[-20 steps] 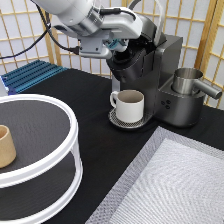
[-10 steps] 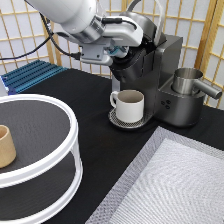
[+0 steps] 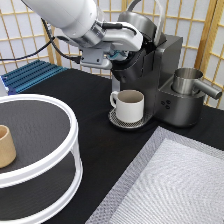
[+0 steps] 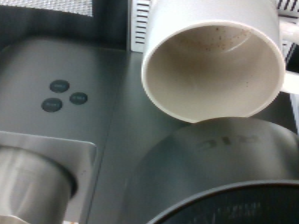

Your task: Make coffee

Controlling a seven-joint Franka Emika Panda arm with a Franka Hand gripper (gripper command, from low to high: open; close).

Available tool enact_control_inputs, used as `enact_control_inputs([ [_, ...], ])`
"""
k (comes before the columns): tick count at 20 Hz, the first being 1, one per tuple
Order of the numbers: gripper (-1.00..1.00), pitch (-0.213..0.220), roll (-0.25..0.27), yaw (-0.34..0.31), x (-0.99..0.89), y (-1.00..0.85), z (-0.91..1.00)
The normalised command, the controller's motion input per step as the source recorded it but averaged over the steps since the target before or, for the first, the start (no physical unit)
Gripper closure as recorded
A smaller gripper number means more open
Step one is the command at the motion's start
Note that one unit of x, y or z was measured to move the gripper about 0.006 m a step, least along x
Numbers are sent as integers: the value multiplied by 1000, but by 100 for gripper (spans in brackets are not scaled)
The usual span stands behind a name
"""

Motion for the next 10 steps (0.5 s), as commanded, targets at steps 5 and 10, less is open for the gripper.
enact_control_inputs([
  [5, 100, 0, -342, -45, 0, 363, 225],
  [10, 100, 10, -254, -15, 121, 366, 265],
])
